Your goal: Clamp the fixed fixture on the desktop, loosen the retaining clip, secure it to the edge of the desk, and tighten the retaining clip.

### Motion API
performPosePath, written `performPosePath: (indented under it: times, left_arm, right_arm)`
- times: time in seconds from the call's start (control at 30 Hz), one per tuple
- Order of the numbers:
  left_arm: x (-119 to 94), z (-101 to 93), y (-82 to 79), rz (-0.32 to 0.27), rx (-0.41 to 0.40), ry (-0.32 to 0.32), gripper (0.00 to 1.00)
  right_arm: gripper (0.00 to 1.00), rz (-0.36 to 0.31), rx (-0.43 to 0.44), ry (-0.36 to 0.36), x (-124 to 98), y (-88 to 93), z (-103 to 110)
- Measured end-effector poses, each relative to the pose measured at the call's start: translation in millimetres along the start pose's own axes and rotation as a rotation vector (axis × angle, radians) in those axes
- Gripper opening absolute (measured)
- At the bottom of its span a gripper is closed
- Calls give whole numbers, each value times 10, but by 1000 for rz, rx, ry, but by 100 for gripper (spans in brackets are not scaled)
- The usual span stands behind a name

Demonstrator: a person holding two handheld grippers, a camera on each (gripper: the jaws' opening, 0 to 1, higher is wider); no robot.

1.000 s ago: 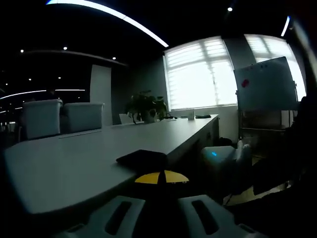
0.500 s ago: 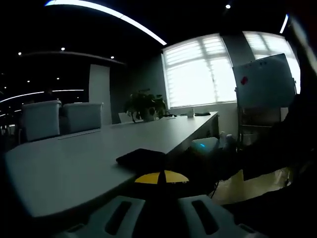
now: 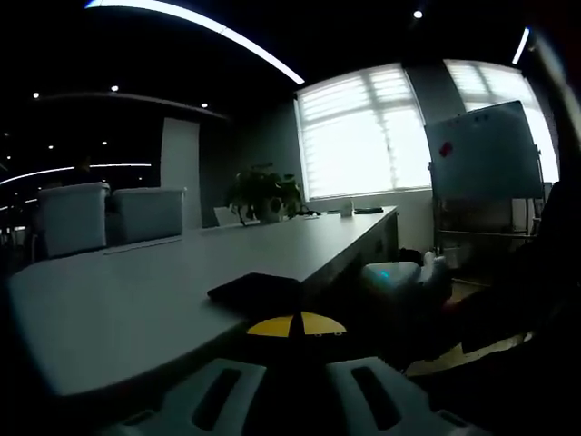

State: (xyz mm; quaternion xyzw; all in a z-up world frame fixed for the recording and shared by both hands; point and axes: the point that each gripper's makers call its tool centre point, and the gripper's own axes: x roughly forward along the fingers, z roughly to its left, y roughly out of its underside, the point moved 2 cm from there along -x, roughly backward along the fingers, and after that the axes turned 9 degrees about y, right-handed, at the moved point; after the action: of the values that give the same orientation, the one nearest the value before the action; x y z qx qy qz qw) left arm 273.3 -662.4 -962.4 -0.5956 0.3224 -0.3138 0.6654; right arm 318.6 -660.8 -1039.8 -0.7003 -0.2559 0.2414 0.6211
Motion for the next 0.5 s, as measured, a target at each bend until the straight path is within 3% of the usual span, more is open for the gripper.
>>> performPosePath:
  times: [0.1, 0.23, 0.3, 0.37, 0.5]
  left_arm:
    - [-1, -1, 1, -4, 2, 5, 1]
    - [-3, -2, 1, -10, 1, 11, 1]
    - [-5, -2, 0, -14, -4, 16, 1]
    - [-5, -4, -1, -14, -5, 20, 1]
    - [-7, -14, -5, -14, -3, 24, 1]
  right_arm:
    - [32, -45, 95, 138, -39, -54, -10]
    - [36, -19, -22, 298, -29, 36, 15]
    - [40, -13, -14, 377, -31, 62, -4]
    - [49, 18, -27, 421, -27, 107, -31]
    - [51, 3, 18, 457, -24, 73, -26]
